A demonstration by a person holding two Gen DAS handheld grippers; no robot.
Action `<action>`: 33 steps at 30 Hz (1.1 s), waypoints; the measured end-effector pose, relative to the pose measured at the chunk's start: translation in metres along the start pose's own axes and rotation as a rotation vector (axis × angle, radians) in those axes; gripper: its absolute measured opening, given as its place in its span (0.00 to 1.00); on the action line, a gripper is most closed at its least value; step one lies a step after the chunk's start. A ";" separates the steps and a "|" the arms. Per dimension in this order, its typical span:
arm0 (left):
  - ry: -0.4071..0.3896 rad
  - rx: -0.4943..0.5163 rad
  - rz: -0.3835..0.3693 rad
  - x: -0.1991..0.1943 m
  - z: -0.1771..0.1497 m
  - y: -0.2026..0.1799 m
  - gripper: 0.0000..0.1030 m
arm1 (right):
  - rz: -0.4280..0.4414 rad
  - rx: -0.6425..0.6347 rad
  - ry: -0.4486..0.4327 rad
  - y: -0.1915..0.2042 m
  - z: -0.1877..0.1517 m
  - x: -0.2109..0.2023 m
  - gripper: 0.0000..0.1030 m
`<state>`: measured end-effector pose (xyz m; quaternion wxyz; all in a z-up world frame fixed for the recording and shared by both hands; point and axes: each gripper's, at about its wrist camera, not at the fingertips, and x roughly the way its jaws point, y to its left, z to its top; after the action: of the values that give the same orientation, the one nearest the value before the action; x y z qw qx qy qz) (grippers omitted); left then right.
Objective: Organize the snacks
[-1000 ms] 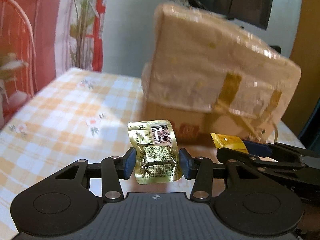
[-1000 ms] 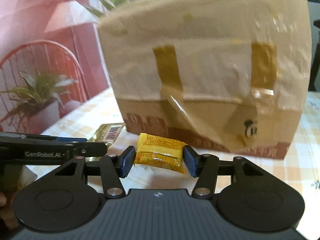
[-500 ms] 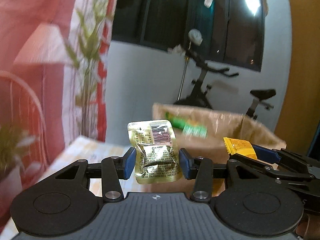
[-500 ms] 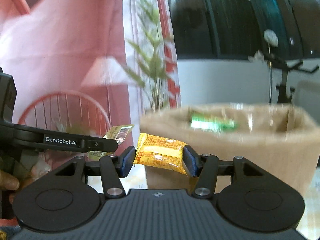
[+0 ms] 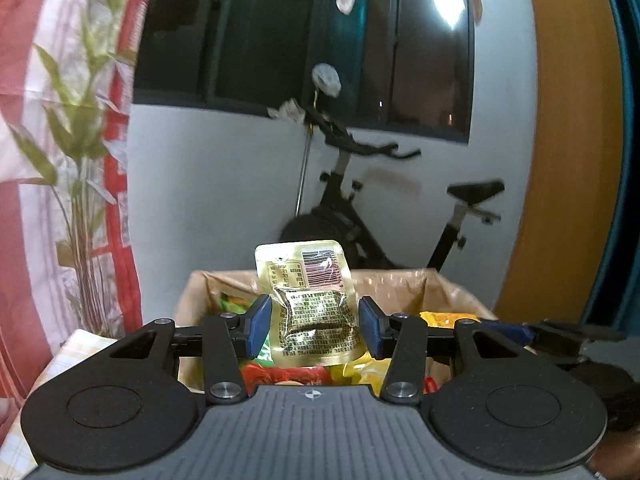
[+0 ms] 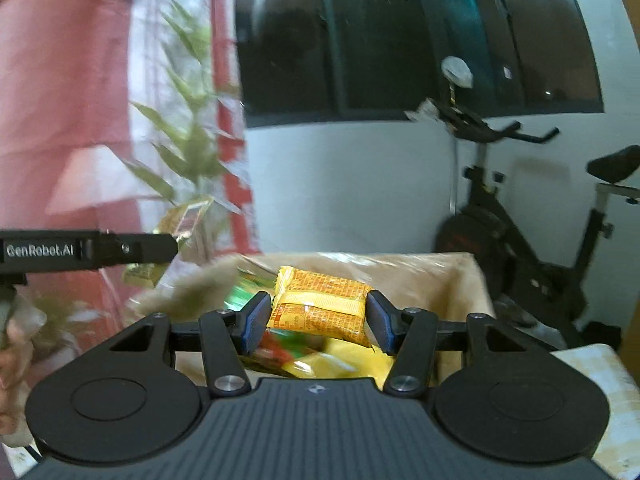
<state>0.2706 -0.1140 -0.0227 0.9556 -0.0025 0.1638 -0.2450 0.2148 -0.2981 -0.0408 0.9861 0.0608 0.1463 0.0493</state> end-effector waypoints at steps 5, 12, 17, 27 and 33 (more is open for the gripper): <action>0.071 0.020 0.002 0.027 -0.012 -0.002 0.56 | -0.033 -0.021 0.065 -0.011 -0.006 0.008 0.55; 0.100 -0.003 0.029 0.018 -0.012 0.018 0.84 | -0.053 -0.015 0.088 -0.014 -0.008 0.005 0.64; 0.098 -0.031 0.080 -0.003 -0.002 0.023 0.89 | -0.034 0.001 0.080 -0.012 -0.004 -0.007 0.77; 0.054 -0.029 0.179 -0.059 0.014 0.012 0.93 | -0.030 0.030 0.039 0.001 0.010 -0.048 0.91; 0.043 -0.026 0.245 -0.105 0.019 0.001 0.94 | -0.021 0.044 0.029 0.012 0.019 -0.081 0.98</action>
<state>0.1903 -0.0656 0.0278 0.9745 0.0101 0.1865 -0.1240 0.1420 -0.2971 0.0014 0.9828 0.0801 0.1622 0.0368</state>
